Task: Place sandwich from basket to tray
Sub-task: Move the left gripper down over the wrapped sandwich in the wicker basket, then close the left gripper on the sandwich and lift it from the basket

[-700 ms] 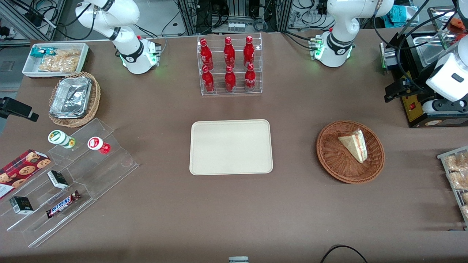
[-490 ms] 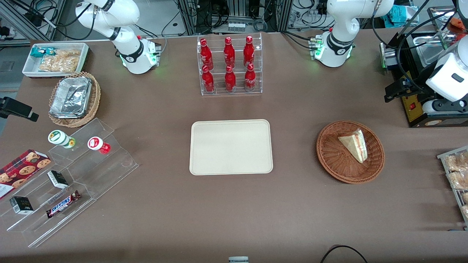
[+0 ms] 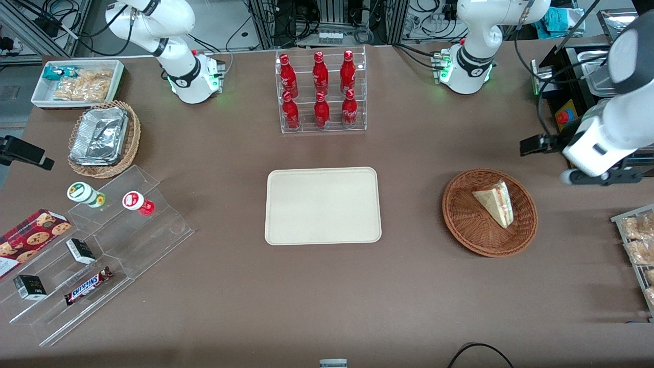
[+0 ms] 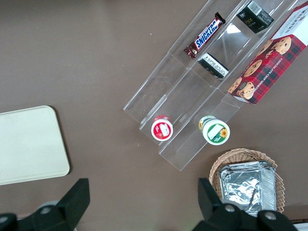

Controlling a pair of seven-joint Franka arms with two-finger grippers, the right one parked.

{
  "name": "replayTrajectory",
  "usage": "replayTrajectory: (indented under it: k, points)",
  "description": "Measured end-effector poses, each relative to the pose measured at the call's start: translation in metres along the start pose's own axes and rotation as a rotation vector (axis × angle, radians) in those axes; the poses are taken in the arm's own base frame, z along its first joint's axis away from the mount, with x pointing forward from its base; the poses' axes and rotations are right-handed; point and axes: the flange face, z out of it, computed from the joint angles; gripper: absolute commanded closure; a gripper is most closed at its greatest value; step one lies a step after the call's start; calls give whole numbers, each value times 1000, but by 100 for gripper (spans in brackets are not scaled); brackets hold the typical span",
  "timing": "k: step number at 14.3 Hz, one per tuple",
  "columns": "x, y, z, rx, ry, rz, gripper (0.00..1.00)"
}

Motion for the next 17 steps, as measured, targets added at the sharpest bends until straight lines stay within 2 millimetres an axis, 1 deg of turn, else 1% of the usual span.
replayTrajectory:
  k: [4, 5, 7, 8, 10, 13, 17]
  points:
    - [37, -3, 73, 1, 31, -9, 0]
    - [45, -7, 91, 0, 44, -17, 0]
    - [54, -23, 123, -7, 62, -44, 0]
    - [56, -29, 135, -10, 68, -60, 0]
    - [56, -34, 150, -15, 85, -131, 0]
    - [55, -32, 176, -29, 109, -357, 0]
    - [48, -32, 222, -61, 159, -615, 0]
